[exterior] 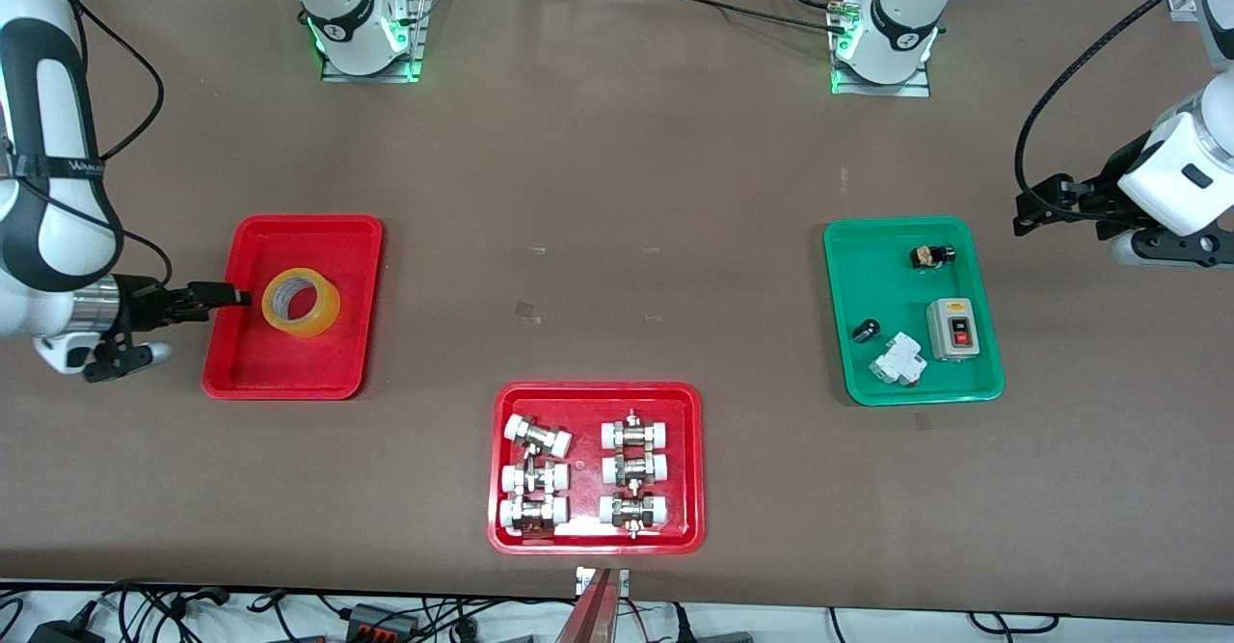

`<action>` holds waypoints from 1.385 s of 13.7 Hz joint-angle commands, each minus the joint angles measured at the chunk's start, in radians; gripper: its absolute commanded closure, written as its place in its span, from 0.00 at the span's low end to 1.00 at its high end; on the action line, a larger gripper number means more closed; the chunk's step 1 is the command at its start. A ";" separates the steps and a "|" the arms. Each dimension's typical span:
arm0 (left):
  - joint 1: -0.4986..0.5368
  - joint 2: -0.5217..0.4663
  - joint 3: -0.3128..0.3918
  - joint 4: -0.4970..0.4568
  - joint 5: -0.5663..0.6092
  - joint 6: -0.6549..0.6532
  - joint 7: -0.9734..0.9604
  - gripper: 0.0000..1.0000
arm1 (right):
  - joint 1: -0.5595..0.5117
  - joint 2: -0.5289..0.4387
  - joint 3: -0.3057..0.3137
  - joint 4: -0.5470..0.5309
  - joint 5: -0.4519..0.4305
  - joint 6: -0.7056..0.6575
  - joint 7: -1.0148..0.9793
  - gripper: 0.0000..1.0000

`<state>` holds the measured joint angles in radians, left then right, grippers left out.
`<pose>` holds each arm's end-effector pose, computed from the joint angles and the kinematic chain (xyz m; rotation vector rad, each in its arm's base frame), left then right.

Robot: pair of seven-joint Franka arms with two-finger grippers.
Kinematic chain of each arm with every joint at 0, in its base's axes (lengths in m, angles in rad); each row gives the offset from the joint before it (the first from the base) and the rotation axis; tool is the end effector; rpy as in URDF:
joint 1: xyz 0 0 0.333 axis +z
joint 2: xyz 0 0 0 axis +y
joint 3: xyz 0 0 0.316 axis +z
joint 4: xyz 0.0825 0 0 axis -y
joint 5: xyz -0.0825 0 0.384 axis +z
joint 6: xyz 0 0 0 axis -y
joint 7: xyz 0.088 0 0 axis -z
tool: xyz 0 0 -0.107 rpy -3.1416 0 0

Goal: Left arm passes tape to right arm into tray
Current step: 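Open the right gripper and draw it back from the red tray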

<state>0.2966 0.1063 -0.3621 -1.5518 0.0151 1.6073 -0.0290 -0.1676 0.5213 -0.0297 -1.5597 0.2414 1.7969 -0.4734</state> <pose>0.5856 -0.0264 0.5796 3.1198 -0.0567 -0.0701 0.6515 -0.1071 0.3250 -2.8235 -0.2689 0.2824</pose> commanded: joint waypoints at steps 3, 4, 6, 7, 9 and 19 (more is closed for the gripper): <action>-0.293 -0.028 0.244 -0.001 0.037 -0.007 0.009 0.00 | 0.111 -0.142 0.001 0.052 -0.227 -0.039 0.316 0.00; -0.294 -0.028 0.244 -0.001 0.037 -0.006 0.009 0.00 | 0.118 -0.176 0.002 0.059 -0.246 -0.062 0.349 0.00; -0.290 -0.030 0.255 -0.002 0.036 -0.009 0.009 0.00 | 0.112 -0.199 -0.001 0.098 -0.243 -0.097 0.328 0.00; -0.287 -0.028 0.259 -0.004 0.036 -0.007 0.009 0.00 | 0.108 -0.199 -0.001 0.151 -0.244 -0.143 0.320 0.00; -0.252 -0.028 0.259 -0.008 0.031 -0.003 0.008 0.00 | 0.115 -0.199 -0.003 0.240 -0.264 -0.201 0.335 0.00; -0.220 -0.023 0.256 -0.014 0.020 0.002 0.009 0.00 | 0.198 -0.293 -0.027 0.216 -0.266 -0.182 0.452 0.00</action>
<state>0.0738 0.0940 -0.1039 -1.5546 0.0382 1.6068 -0.0291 0.0015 0.2684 -0.0344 -1.3226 -0.0056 1.6160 -0.0419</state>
